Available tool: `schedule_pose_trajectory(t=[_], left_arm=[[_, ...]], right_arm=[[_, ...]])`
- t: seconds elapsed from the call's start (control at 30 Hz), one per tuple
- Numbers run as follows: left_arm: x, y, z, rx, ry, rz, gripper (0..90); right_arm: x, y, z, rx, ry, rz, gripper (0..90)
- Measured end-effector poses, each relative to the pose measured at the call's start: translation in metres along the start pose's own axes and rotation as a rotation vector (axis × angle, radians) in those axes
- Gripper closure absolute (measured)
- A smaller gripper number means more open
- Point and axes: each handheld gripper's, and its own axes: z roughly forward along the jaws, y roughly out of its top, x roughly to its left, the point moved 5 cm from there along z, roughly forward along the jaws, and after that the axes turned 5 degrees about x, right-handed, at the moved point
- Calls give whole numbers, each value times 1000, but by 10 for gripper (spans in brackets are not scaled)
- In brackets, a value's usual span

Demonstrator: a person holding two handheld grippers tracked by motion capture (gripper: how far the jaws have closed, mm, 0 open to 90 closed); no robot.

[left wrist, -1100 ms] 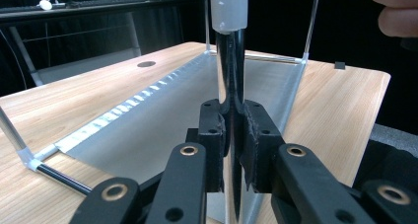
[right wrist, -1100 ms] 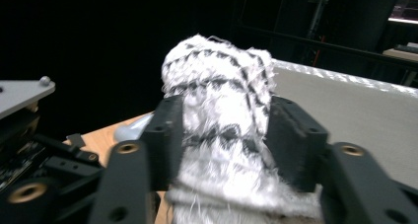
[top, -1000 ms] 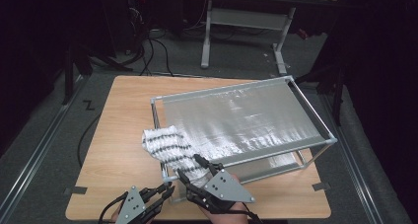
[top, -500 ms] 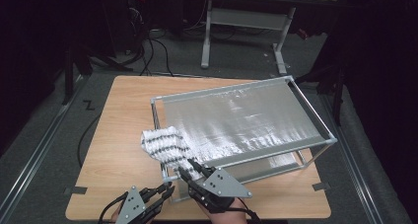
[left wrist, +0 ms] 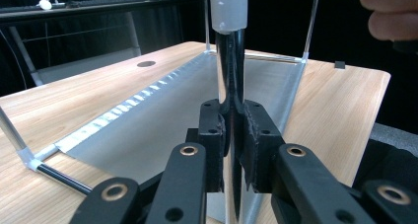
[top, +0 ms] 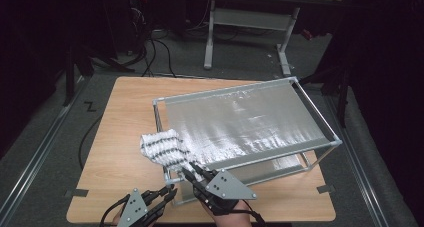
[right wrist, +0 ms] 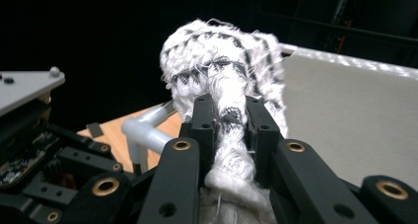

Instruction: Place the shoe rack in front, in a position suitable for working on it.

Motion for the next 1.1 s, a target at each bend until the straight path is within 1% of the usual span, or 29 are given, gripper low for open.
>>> schedule_pose_trajectory(t=[0.1,0.17,0.3,0.37,0.4,0.43,0.47,0.53,0.57,0.6,0.63,0.7,0.77,0.87,0.9,0.97,1.03,1.1], left_arm=[[0,0,0,0,-3,3,799],[0,0,0,-2,-4,2,800],[0,0,0,1,-3,1,800],[-1,0,0,1,-3,-2,800],[-1,0,1,2,-3,0,799],[-1,0,1,2,-3,0,800],[-1,0,1,2,-3,1,800],[-1,0,1,3,-5,1,799],[-1,0,1,2,-5,2,799],[-1,0,1,2,-5,2,799],[-1,1,1,3,-5,2,799],[-1,0,1,3,-8,1,800],[-2,1,1,3,-11,1,800],[-2,1,2,2,-13,4,799],[-2,1,2,3,-13,5,799],[-3,1,3,3,-12,5,799],[-3,1,3,3,-14,4,799],[-3,1,3,2,-16,4,799]], right_arm=[[-6,8,-13,-50,-19,13,786],[-12,14,-26,-87,-42,15,785],[-27,22,-56,-141,-94,5,784],[-36,22,-77,-162,-131,0,784],[-41,21,-86,-165,-147,0,783],[-41,21,-86,-165,-147,0,783],[-51,15,-106,-166,-190,1,783],[-60,8,-121,-163,-220,12,782],[-63,4,-127,-160,-233,24,782],[-63,4,-127,-160,-233,24,782],[-74,-12,-144,-138,-283,47,782],[-82,-25,-152,-112,-312,66,782],[-88,-41,-155,-63,-326,79,782],[-95,-65,-154,3,-337,92,781],[-96,-71,-152,18,-338,93,781],[-99,-83,-148,61,-356,82,781],[-102,-94,-142,107,-356,77,781],[-106,-105,-134,155,-347,89,780]])
